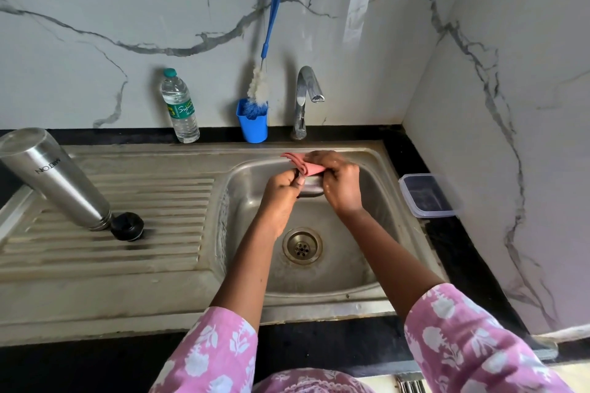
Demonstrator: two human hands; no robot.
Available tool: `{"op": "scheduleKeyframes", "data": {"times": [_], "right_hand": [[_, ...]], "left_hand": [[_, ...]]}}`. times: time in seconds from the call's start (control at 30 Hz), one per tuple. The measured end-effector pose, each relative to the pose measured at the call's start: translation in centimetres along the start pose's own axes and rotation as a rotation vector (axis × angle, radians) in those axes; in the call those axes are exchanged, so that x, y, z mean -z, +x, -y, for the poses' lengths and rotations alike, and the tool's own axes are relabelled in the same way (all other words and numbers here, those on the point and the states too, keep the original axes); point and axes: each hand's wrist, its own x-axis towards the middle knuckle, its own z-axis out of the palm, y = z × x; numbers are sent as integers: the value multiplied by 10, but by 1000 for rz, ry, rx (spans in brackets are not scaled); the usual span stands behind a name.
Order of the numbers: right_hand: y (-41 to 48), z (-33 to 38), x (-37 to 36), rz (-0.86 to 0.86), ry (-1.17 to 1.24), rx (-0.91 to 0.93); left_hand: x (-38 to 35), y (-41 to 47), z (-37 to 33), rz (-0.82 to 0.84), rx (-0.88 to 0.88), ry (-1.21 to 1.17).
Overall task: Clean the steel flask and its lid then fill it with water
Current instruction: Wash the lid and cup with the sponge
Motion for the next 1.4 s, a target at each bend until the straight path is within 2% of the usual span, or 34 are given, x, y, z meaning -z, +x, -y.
{"op": "scheduleKeyframes", "data": {"times": [0.07,0.13,0.2,0.27,0.33,0.4,0.47,0.5,0.57,0.7,0.77,0.87,0.93,1.0,1.07,1.13,1.2,1.27,1.3,1.4], "right_hand": [[6,4,2,5,7,-101],[16,8,3,83,129,-381],[23,8,4,155,176,-536],[23,7,5,148,96,-480],[14,4,6,72,-16,-266],[4,-1,4,29,-63,-50],[-1,-2,2,4,-68,38],[-2,-2,2,-6,-75,58],[-1,0,0,-12,-106,13],[19,11,4,132,-92,-468],[25,15,6,183,-94,-578],[17,12,3,132,-121,-518],[6,10,2,95,-111,-330],[-2,7,0,65,-87,-143],[-6,5,-1,59,-79,-62],[-5,4,-1,66,-93,-102],[6,7,1,103,-100,-300],[20,6,4,176,-91,-512],[25,5,6,196,-100,-551],[26,3,11,191,-73,-516]], "left_hand": [[2,1,7,-53,-110,126],[3,2,11,-80,-181,150],[3,2,10,-82,-188,167],[1,-1,9,-3,-122,42],[1,-6,0,91,19,-239],[4,-5,-4,116,127,-433],[3,-1,-4,82,162,-393],[1,-1,-4,50,146,-295],[-1,0,2,2,34,-71],[1,0,14,-30,-149,202],[3,3,18,-29,-154,273],[0,-2,6,61,-65,135],[-2,-4,0,139,53,-114],[-1,-3,-3,142,128,-276],[-1,-4,-1,93,119,-195],[-3,-4,6,34,27,54],[-3,-5,12,-15,-79,197],[-1,-4,16,-53,-162,240],[0,-4,16,-68,-190,257],[-3,-6,13,-23,-146,148]]}}
